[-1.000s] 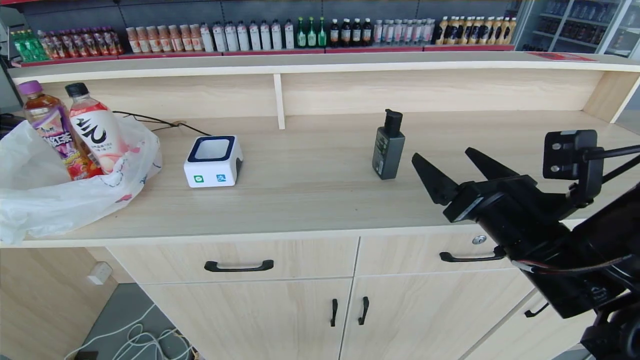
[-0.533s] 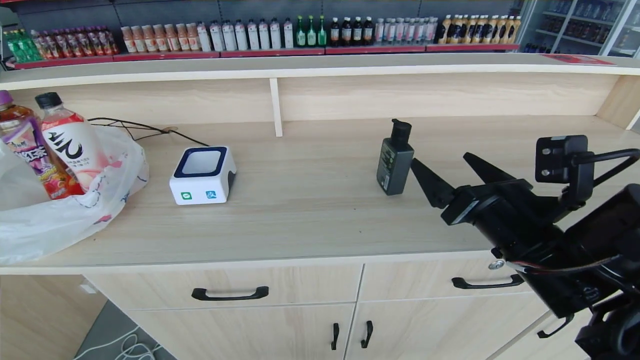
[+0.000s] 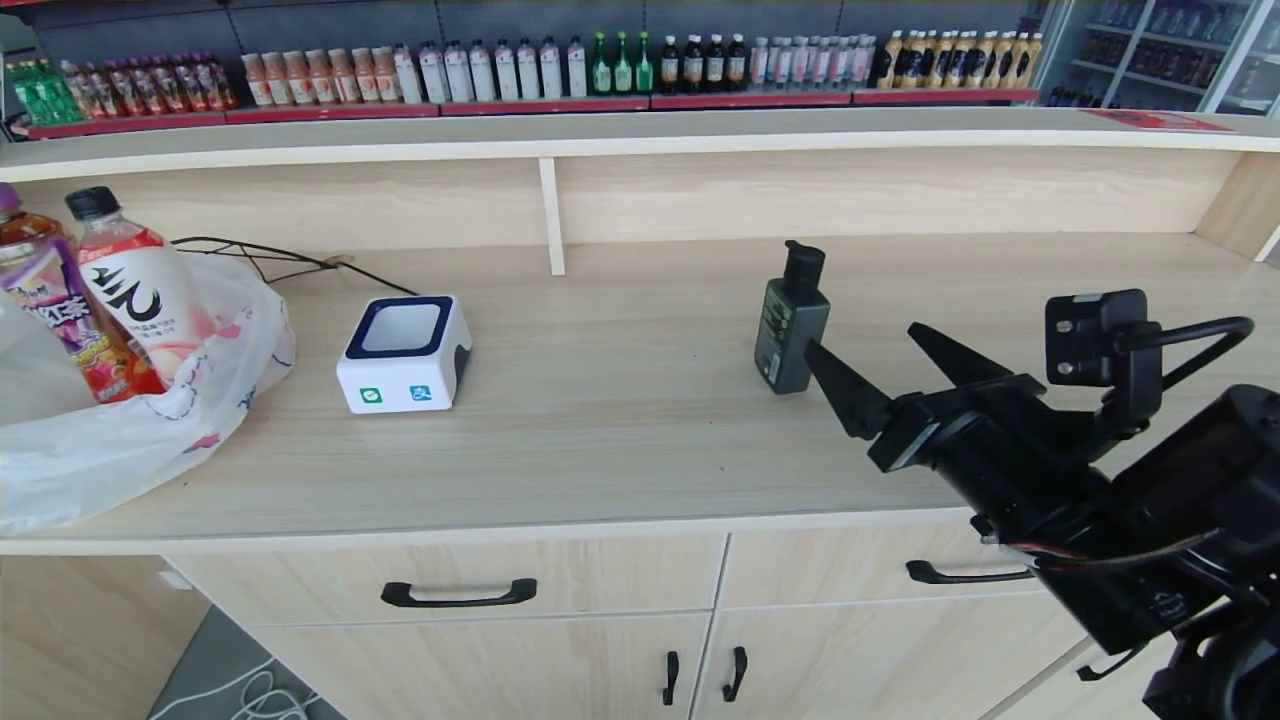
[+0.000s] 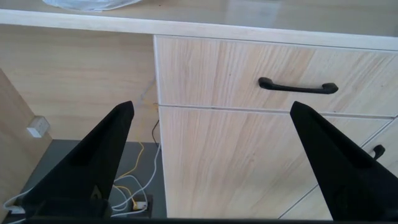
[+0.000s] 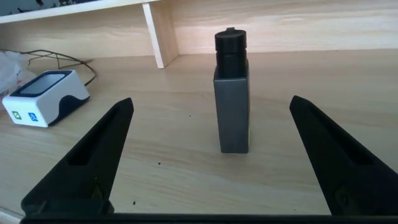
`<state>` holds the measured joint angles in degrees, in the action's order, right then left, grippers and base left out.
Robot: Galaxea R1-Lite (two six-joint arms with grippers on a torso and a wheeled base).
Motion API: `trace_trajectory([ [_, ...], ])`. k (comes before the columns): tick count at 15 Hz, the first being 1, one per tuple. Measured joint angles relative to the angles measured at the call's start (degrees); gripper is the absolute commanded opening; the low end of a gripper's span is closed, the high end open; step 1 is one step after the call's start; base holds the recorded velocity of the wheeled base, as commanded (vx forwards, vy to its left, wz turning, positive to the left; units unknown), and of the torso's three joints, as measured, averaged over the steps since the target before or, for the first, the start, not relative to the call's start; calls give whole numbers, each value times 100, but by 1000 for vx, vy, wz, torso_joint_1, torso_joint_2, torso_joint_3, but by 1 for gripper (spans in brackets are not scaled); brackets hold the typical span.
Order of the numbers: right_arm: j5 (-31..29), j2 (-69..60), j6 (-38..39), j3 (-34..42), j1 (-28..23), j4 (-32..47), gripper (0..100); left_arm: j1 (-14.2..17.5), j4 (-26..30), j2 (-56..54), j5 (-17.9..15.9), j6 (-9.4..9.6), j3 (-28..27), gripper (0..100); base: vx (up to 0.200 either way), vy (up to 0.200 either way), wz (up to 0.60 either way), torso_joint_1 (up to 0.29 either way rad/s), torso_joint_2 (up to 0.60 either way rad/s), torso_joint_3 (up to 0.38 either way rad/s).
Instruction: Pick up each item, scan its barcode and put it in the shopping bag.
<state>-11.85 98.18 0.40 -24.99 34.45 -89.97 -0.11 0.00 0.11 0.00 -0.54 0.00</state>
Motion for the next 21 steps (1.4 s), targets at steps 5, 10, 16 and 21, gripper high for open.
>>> trace_trajectory([
  [5, 165, 335, 22, -552, 66, 484, 100, 1, 0, 0, 0, -6, 0, 100, 0, 0, 0, 0, 0, 0],
  [10, 107, 614, -20, -1743, -171, 1804, 100, 1, 0, 0, 0, -6, 0, 100, 0, 0, 0, 0, 0, 0],
  [16, -119, 1141, -40, -2371, -300, 2081, 100, 1, 0, 0, 0, -6, 0, 100, 0, 0, 0, 0, 0, 0],
  [21, -315, 1510, -20, -2651, -395, 2059, 100, 1, 0, 0, 0, -6, 0, 100, 0, 0, 0, 0, 0, 0],
])
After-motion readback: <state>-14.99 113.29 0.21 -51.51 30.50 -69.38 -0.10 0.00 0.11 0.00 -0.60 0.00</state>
